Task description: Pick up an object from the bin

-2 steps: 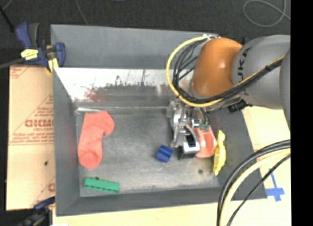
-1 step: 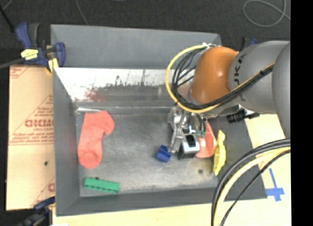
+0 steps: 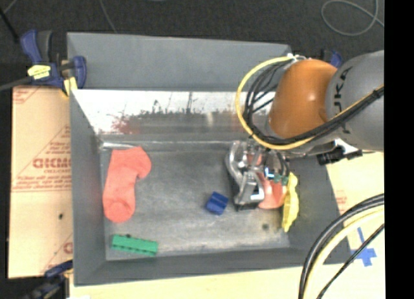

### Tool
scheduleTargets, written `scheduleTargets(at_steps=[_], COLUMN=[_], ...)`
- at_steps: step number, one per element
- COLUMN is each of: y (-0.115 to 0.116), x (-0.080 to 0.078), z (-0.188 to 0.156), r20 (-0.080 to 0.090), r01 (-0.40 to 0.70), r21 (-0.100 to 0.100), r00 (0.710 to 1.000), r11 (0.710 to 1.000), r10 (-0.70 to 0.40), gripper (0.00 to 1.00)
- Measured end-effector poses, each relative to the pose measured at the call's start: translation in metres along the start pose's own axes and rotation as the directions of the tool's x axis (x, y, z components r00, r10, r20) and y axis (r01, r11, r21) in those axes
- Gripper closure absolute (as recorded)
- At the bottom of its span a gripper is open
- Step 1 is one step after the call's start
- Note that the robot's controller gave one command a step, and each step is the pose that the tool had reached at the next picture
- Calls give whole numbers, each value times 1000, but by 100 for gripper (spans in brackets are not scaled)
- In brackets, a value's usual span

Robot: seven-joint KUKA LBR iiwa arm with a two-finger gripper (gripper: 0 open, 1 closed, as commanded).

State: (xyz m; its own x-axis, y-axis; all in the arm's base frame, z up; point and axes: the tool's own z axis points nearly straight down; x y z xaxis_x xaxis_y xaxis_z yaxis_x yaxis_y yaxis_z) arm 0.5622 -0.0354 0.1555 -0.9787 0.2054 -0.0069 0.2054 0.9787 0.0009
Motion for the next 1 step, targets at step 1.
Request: scheduleTargets(at_steps=[1], y=[10], x=[-4], z=[73], r20=[-3], r01=[-2], r21=[0], r00=[1000], r11=[1000], r10=[2], gripper=[0])
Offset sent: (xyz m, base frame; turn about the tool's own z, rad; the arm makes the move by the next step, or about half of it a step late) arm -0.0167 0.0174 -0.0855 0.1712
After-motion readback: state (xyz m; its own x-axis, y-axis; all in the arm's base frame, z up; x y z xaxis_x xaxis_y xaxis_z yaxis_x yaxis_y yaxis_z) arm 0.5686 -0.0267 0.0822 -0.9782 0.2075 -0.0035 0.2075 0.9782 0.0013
